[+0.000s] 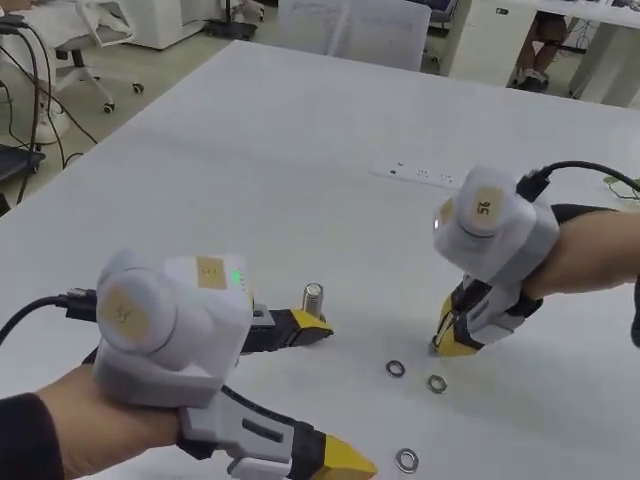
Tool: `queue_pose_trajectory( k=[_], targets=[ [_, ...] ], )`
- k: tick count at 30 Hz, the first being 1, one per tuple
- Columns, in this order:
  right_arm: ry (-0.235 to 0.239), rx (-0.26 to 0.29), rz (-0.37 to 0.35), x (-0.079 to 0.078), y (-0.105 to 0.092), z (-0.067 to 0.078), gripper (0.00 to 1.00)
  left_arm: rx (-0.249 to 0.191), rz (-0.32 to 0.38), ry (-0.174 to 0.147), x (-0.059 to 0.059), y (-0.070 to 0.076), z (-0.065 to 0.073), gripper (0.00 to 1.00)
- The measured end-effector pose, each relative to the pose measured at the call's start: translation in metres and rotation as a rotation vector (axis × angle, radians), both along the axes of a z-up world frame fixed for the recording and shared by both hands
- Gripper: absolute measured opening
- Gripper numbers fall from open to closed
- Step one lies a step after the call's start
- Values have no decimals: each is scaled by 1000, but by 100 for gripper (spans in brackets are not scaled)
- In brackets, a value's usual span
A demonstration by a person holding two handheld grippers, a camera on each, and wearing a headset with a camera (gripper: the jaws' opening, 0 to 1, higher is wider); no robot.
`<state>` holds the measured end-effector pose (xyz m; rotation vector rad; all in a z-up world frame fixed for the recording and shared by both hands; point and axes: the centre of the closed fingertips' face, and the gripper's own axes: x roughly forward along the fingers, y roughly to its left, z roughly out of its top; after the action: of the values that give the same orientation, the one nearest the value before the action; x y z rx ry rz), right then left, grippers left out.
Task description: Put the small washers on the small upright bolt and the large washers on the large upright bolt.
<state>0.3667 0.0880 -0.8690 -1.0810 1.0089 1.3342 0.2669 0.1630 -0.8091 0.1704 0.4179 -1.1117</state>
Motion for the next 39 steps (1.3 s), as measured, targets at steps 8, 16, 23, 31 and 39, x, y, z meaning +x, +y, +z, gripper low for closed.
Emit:
queue_pose_trajectory(
  k=[8, 16, 23, 31, 39],
  targets=[
    [2, 0, -5, -1, 0, -2, 15, 1, -1, 2, 0, 0, -1, 73],
    [10, 6, -7, -2, -1, -3, 20, 1, 3, -1, 0, 0, 0, 73],
    [33, 38, -28, -6, 2, 7, 29, 0, 3, -1, 0, 0, 0, 73],
    [34, 75, -19, -8, 10, 21, 34, -2, 3, -5, 0, 0, 2, 73],
    [24, 90, 17, -13, 24, 30, 35, -3, 3, -10, 0, 1, 5, 73]
  ],
)
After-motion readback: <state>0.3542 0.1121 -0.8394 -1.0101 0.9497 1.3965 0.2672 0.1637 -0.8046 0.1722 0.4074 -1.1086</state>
